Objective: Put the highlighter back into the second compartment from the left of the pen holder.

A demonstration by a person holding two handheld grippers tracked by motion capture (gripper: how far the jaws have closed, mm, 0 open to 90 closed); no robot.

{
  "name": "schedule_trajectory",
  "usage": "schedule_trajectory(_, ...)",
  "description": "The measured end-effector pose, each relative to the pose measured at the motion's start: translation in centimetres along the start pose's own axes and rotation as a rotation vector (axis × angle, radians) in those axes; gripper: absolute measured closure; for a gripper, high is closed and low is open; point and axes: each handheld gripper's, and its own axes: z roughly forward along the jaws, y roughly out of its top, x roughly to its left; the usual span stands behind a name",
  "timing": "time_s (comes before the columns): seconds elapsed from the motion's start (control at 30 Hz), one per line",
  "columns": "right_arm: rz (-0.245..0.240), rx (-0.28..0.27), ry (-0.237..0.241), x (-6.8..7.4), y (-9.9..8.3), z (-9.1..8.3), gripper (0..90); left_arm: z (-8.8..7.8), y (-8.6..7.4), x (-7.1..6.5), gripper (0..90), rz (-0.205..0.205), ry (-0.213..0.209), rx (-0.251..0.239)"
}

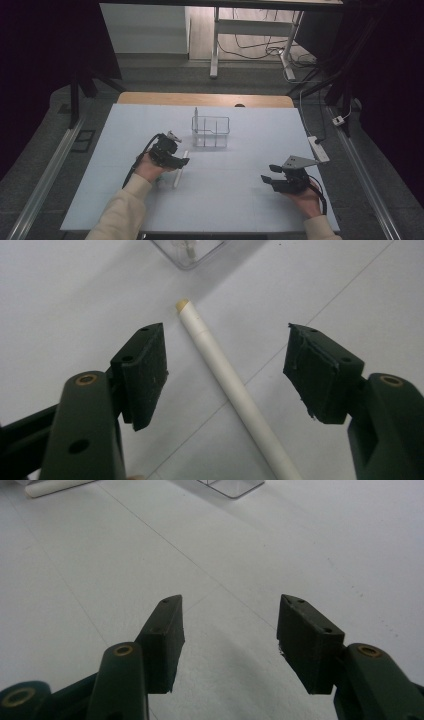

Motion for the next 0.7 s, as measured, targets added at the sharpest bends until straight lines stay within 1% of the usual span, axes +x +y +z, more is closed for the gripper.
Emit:
schedule_trajectory(0.13, 0.001, 0.005, -0.001, 0.0, 0.0, 0.1, 43.5, 0.6, 0.1, 0.2, 35.0, -0.003, 0.007, 0.016)
schedule_trajectory(0.23, 0.003, 0.003, 0.003, 0.0, 0.0, 0.2, 43.4, 1.0, 0.1, 0.2, 36.3, 0.001, 0.025, 0.023)
schedule_trajectory(0.4, 0.000, 0.011, 0.001, 0.1, 0.0, 0.2, 43.3, 1.8, 0.5, 0.3, 37.3, 0.003, 0.018, 0.058)
schedule_trajectory(0.47, -0.002, 0.015, -0.001, 0.0, -0.1, 0.2, 43.2, 2.2, 0.8, 0.4, 38.9, 0.009, 0.027, 0.065)
schedule_trajectory(0.63, -0.008, 0.018, 0.000, 0.1, 0.0, 0.3, 43.2, 2.9, 1.5, 1.0, 43.5, -0.004, 0.031, 0.094)
schedule_trajectory(0.7, -0.008, 0.017, 0.000, 0.1, 0.0, 0.4, 43.2, 3.3, 1.6, 1.2, 45.5, -0.020, 0.031, 0.108)
